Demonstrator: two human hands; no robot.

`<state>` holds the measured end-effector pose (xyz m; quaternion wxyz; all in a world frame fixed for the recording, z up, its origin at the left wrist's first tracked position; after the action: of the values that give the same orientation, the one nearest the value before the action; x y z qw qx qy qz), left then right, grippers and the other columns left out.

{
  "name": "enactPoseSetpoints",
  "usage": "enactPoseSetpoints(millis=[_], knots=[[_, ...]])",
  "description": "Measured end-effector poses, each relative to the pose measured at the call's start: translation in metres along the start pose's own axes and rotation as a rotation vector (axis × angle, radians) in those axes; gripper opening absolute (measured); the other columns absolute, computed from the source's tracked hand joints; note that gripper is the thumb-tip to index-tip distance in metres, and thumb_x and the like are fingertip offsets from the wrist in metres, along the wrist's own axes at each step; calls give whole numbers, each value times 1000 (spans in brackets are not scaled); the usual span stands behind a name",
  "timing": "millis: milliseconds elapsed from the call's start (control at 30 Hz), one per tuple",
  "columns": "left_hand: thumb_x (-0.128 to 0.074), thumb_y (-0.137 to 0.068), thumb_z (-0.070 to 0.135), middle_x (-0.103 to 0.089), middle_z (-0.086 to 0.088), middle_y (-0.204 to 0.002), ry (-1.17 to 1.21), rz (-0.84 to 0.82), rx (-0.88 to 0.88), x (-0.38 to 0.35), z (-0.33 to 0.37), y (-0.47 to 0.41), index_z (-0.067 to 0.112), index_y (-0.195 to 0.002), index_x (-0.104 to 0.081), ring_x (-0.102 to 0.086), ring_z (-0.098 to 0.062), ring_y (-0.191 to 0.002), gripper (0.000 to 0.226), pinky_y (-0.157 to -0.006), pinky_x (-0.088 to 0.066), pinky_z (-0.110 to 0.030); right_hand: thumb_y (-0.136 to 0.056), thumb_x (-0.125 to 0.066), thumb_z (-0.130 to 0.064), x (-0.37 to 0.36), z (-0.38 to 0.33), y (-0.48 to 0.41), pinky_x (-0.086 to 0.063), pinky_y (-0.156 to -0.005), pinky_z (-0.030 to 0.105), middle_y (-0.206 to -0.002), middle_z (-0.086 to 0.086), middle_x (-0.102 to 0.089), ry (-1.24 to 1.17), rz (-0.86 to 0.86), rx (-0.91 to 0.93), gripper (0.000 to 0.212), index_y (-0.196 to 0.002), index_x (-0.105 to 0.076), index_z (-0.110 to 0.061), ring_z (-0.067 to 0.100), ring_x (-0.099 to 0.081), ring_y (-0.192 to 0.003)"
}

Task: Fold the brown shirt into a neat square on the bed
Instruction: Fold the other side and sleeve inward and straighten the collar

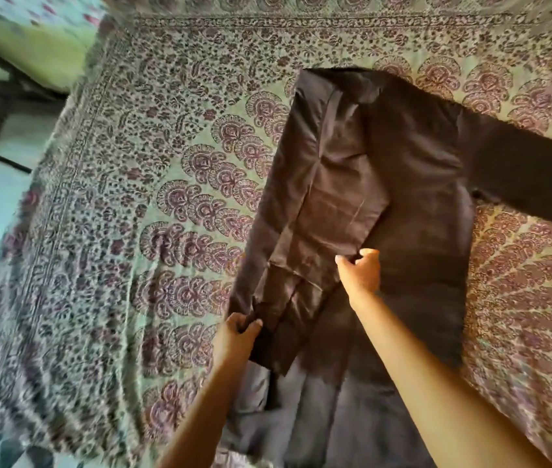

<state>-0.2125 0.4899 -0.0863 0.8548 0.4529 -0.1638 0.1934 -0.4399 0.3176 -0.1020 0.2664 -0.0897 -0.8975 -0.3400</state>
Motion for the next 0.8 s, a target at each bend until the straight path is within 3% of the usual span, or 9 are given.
enactPoseSetpoints(millis=[100,200,267,333,433,500,600,733,800], knots=[[-64,-81,10,-54,-8,-66,208,-153,-64,4,18,14,6,-71,-52,-51,-20,-68,16,-57,-41,-26,-80,-69,-20,-12,7,7,-45,-85,35,-115,12,-53,-185,-48,-124,51,-121,-42,-7,29,-57,-104],[-58,-81,5,-62,0,-62,524,-84,20,33,-10,27,11,-73,-56,-58,-17,-63,10,-57,-45,-26,-79,-71,-21,-32,9,12,-41,-67,25,-95,4,-54,-286,-190,-136,24,-89,-49,-21,18,-53,-80],[-52,-87,5,-65,-7,-72,466,-14,73,49,-43,29,8,-83,-59,-60,-20,-70,8,-62,-47,-29,-82,-69,-18,-44,9,23,-36,-59,17,-76,-2,-52,-281,-312,-125,30,-68,-42,-22,10,-48,-68],[-56,-85,8,-65,-18,-84,303,-115,121,48,-72,29,1,-92,-60,-60,-27,-81,10,-70,-48,-35,-83,-67,-16,-50,14,29,-38,-60,17,-70,-6,-51,-283,-334,-116,31,-64,-43,-22,10,-49,-69],[-66,-58,31,-63,-13,-77,18,-251,159,36,-95,23,10,-82,-61,-60,-25,-75,32,-65,-48,-39,-82,-66,-13,-51,21,29,-46,-71,32,-73,1,-58,-301,-281,-147,23,-66,-51,-20,17,-55,-73],[-62,-54,39,-60,-7,-70,-63,-237,113,33,-99,13,19,-74,-58,-58,-24,-67,29,-62,-45,-35,-81,-66,-13,-44,26,25,-52,-74,38,-71,5,-58,-288,-154,-156,21,-66,-53,-20,25,-57,-73],[-59,-66,44,-62,-3,-68,-111,-155,25,36,-79,7,25,-73,-59,-62,-29,-67,20,-61,-45,-32,-80,-66,-18,-26,30,15,-52,-82,50,-74,5,-60,-274,35,-87,9,-79,-57,-19,29,-61,-81],[-62,-81,30,-57,8,-57,-85,-133,-68,34,-60,6,26,-72,-62,-51,-13,-55,10,-56,-41,-27,-79,-68,-15,-29,26,15,-50,-82,44,-76,0,-60,-301,-31,-32,26,-103,-58,-14,20,-57,-79],[-61,-86,20,-56,9,-55,-50,-129,-71,33,-58,2,24,-72,-62,-49,-11,-54,15,-53,-38,-27,-78,-67,-11,-23,22,10,-49,-80,42,-82,5,-61,-340,32,-8,33,-110,-56,-13,20,-56,-78]])
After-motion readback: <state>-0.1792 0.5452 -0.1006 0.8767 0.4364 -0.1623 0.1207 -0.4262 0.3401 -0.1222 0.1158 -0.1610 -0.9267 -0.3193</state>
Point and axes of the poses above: each hand's wrist, its own y-axis away from the middle knuckle, its own x-axis out of the back of the hand, z = x × y, the point moved 7 cm from there along -y, towards the middle knuckle
